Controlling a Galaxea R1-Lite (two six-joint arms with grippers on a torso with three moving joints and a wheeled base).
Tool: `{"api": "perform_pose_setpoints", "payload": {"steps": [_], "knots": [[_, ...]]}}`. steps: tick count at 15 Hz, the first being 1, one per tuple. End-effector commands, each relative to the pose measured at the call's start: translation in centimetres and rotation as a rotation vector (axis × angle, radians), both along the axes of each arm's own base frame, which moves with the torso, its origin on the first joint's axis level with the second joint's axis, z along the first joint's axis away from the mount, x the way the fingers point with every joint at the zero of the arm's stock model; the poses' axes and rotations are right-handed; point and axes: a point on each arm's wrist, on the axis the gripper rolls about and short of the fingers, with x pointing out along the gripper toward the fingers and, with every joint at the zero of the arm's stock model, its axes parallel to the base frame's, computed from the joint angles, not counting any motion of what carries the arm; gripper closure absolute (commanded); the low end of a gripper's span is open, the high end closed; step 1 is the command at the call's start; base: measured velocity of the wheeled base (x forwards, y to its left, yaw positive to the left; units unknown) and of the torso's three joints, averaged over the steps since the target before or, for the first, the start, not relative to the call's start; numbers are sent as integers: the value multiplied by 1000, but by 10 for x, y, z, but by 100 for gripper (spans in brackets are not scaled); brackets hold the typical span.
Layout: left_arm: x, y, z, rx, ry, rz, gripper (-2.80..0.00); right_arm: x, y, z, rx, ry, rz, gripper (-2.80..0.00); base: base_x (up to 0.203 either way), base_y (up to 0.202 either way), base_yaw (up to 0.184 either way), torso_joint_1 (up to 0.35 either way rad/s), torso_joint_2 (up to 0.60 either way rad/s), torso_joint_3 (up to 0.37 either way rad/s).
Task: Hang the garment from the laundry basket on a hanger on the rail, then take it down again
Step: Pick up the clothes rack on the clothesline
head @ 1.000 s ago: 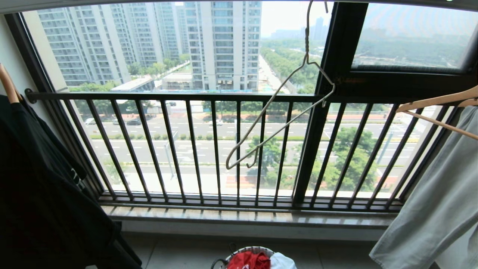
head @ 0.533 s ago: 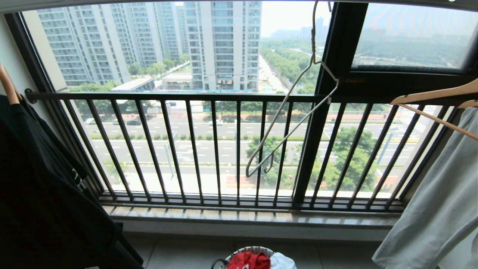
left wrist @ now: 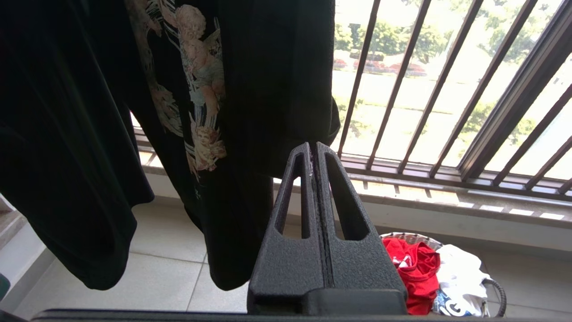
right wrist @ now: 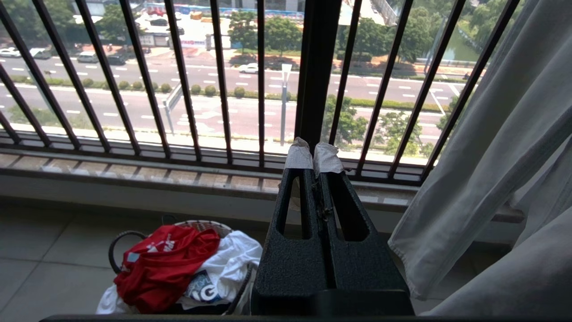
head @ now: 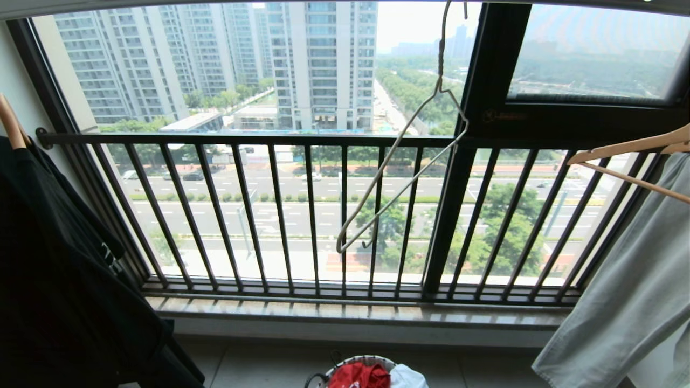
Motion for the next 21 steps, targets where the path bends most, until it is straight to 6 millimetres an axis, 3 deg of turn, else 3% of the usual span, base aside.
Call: {"api": "perform_pose_setpoints", "payload": {"steps": [1,5,11,16,21], "knots": [[0,0,0,-1,1,0,0,0,0,0,0,2,1,0,0,0,0,0,0,0],[0,0,0,-1,1,0,0,-1,0,3,1,-7,-3,0,0,0,0,0,0,0],[0,0,0,-1,1,0,0,-7,1,65,15,51,22,0,0,0,0,0,0,0],[0,0,0,-1,1,0,0,21,3,131,57,115,123,0,0,0,0,0,0,0],[0,0,0,-1,1,0,0,67,4,180,72,182,202,0,0,0,0,0,0,0]]}}
